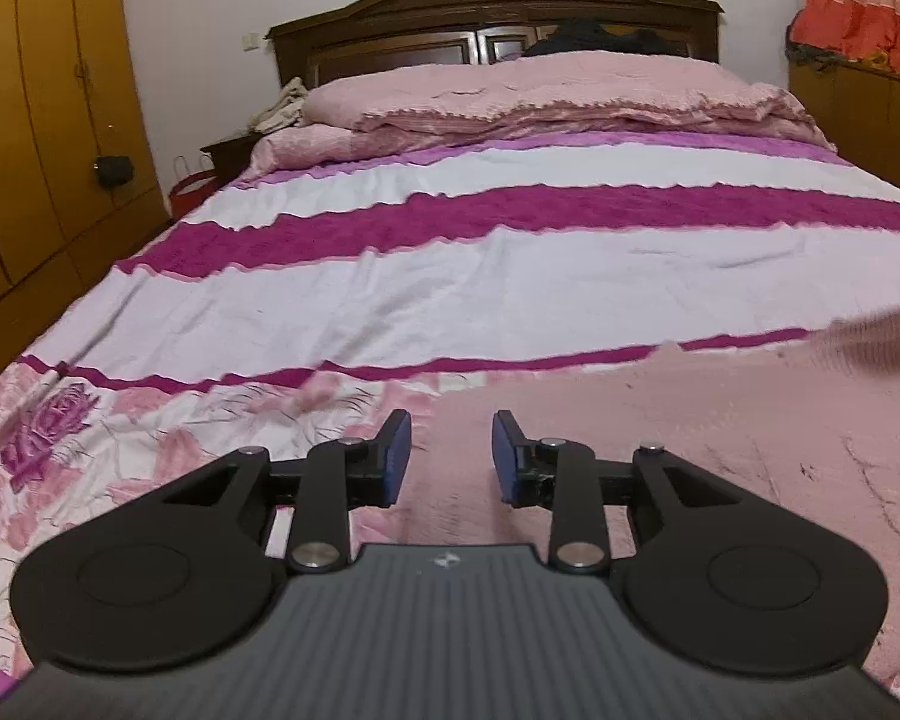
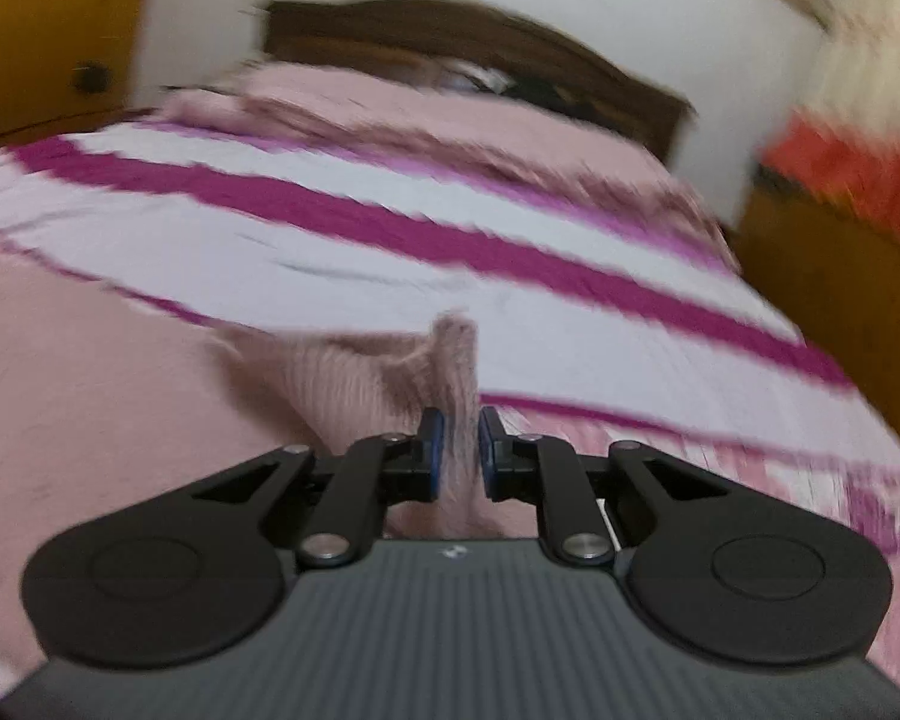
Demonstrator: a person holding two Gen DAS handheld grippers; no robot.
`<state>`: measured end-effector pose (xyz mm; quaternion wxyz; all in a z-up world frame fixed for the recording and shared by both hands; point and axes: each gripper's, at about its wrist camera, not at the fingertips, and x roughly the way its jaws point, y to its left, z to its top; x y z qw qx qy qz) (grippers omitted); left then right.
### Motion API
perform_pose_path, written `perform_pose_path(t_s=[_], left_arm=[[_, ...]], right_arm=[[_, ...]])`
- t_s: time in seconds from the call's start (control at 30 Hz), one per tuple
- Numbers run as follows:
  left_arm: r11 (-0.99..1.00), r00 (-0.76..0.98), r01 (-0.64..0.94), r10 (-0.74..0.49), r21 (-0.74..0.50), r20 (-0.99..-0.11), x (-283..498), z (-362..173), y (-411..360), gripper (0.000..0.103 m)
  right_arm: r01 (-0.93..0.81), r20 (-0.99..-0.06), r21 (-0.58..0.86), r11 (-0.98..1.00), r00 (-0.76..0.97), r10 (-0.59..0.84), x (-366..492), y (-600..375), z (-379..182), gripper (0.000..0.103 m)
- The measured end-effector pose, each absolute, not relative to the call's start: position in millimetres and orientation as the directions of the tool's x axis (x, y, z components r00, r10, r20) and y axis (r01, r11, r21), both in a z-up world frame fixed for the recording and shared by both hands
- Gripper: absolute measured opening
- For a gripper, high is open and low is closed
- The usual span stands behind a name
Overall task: Fold small clothes
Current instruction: 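Open both grippers and withdraw them above the folded cardigan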
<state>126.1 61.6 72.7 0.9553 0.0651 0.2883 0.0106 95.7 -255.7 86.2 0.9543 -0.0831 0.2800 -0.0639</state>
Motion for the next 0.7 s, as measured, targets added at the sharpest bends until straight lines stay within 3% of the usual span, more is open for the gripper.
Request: perform_pose_path(t_s=[0.07,0.13,0.33,0.43,0.6,0.7], left_arm=[[0.99,0.825,0.02,0.064,0.141,-0.562,128,67,58,0.037],[0.99,0.817,0.019,0.065,0.14,-0.573,130,63,57,0.037],[0.994,0.819,0.031,0.034,0.104,-0.573,131,62,59,0.037],[0.995,0.815,0.033,0.028,0.094,-0.579,135,59,59,0.037],[0.994,0.803,0.026,0.041,0.104,-0.595,141,44,59,0.038],[0.994,0.798,0.02,0.048,0.106,-0.601,145,34,60,0.039]], right_arm=[[0.117,-0.584,-0.158,0.981,0.79,-0.188,109,-268,76,0.018],[0.155,-0.604,-0.114,0.981,0.774,-0.193,113,-277,71,0.027],[0.212,-0.51,-0.068,0.975,0.832,-0.216,86,-274,95,0.032],[0.154,-0.487,-0.029,0.988,0.861,-0.148,75,-271,107,0.033],[-0.022,-0.608,0.194,0.981,0.782,0.138,92,-280,100,0.032],[0.054,-0.675,0.195,0.979,0.732,0.094,115,-288,78,0.032]])
